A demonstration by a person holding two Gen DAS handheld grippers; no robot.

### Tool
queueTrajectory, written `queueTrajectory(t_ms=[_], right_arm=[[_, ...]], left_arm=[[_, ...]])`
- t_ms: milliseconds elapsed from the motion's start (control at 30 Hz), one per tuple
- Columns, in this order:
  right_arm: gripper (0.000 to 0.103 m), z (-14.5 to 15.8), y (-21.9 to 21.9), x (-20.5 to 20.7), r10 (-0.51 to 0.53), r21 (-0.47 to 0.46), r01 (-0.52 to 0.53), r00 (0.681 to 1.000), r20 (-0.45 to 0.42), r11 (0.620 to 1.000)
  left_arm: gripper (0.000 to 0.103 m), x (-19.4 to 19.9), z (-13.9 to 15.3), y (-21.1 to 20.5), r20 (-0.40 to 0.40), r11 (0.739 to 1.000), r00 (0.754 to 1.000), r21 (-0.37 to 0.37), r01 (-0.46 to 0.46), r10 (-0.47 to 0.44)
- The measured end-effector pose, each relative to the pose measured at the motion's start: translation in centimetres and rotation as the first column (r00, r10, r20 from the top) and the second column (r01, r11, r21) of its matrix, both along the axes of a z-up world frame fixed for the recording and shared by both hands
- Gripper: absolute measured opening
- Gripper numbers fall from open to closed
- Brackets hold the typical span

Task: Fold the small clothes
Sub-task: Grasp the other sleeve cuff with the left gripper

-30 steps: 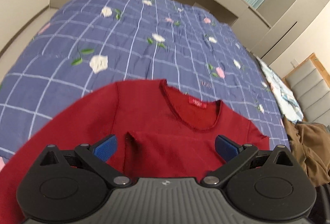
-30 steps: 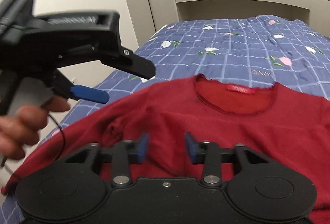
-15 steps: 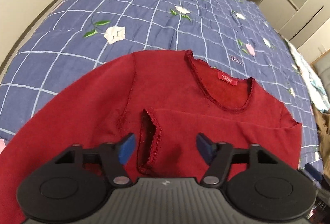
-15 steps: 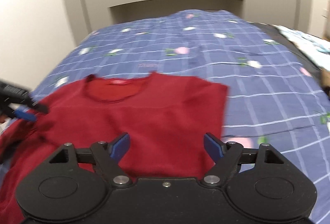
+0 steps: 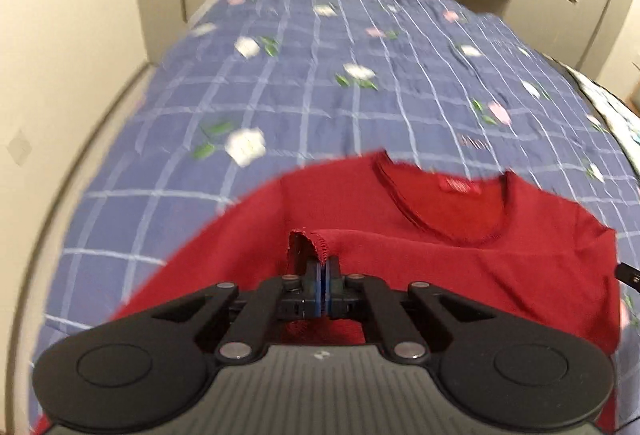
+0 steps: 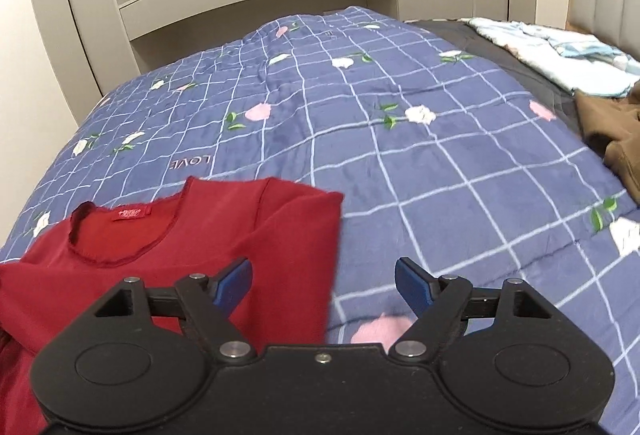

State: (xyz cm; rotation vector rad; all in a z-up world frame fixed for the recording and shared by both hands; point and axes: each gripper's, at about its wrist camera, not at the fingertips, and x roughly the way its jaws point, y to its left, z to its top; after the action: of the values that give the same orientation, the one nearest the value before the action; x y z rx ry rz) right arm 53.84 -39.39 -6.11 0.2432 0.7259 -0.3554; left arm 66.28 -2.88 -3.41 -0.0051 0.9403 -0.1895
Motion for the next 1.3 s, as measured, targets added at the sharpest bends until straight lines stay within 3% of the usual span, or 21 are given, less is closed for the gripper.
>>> queueTrajectory(t_ms=[100,267,400,433,467,500,533,567,633,667,767,900,1100,1200,1300], right_arm=[[0.082,-0.7,0.2,1.3,0.008,-0.042,-0.008,1.000,-0.010,0.999],[0.083,-3.5,0.4,3.4,0.011,-0.146,-0.026,0.994,-0.106,0.989],[0.084,-2.4,1.2,2.5,0.040,-0.188,-0.054,0.996,-0.077,0.981],[0.087,-2.0,1.6,2.1,0.051,-0.196,-0.065,0.996,-0.074,0.978],[0.092,-1.7,2.1,1.6,0.064,-0.203,-0.078,0.995,-0.072,0.976],[0.096,-1.5,2.7,1.0,0.084,-0.211,-0.097,0.994,-0.070,0.973],[0.101,-1.6,3.5,0.5,0.107,-0.227,-0.122,0.991,-0.078,0.966],[0.101,-1.9,4.1,0.2,0.125,-0.248,-0.146,0.987,-0.098,0.958],[0.101,-3.3,5.4,0.2,0.160,-0.290,-0.210,0.969,-0.187,0.934],[0.101,-3.9,5.8,0.3,0.171,-0.297,-0.232,0.961,-0.217,0.926],[0.101,-3.0,6.4,0.0,0.155,-0.302,-0.208,0.969,-0.191,0.930],[0.102,-0.1,8.5,-1.0,0.194,-0.272,-0.221,0.973,-0.125,0.937],[0.102,3.7,14.2,-1.9,0.349,-0.199,-0.356,0.934,-0.072,0.913],[0.102,4.6,17.7,-2.0,0.431,-0.166,-0.436,0.900,-0.064,0.885],[0.102,5.0,21.4,-2.3,0.518,-0.118,-0.522,0.853,-0.066,0.845]], left_arm=[[0.000,0.6,-1.3,-0.3,-0.024,0.999,1.000,0.046,0.019,-0.018],[0.001,1.1,-4.6,-1.0,-0.065,0.992,0.998,0.121,0.025,-0.017],[0.007,0.5,-5.2,-1.2,-0.055,0.990,0.998,0.138,0.016,-0.009],[0.013,0.4,-5.0,-1.1,-0.046,0.991,0.999,0.134,0.013,-0.007],[0.030,0.1,-4.9,-1.0,-0.038,0.991,0.999,0.135,0.008,-0.003],[0.054,-0.1,-4.7,-1.0,-0.026,0.990,1.000,0.141,0.001,0.003],[0.063,-0.4,-4.5,-0.9,-0.009,0.988,1.000,0.154,-0.011,0.013],[0.071,-0.8,-4.3,-0.8,0.006,0.986,1.000,0.167,-0.024,0.023],[0.074,-1.5,-3.9,-0.6,0.016,0.985,0.999,0.169,-0.037,0.035],[0.082,-1.9,-3.6,-0.4,0.013,0.987,0.999,0.159,-0.037,0.036],[0.099,-3.8,-2.1,0.1,0.049,0.986,0.996,0.149,-0.078,0.071],[0.102,-7.8,0.5,1.7,0.117,0.980,0.985,0.142,-0.141,0.125],[0.102,-13.6,3.0,7.1,0.095,0.948,0.951,0.098,-0.302,0.293],[0.102,-16.4,3.5,10.7,0.077,0.912,0.917,0.102,-0.397,0.391],[0.102,-19.1,3.3,14.5,0.043,0.856,0.863,0.107,-0.505,0.504]])
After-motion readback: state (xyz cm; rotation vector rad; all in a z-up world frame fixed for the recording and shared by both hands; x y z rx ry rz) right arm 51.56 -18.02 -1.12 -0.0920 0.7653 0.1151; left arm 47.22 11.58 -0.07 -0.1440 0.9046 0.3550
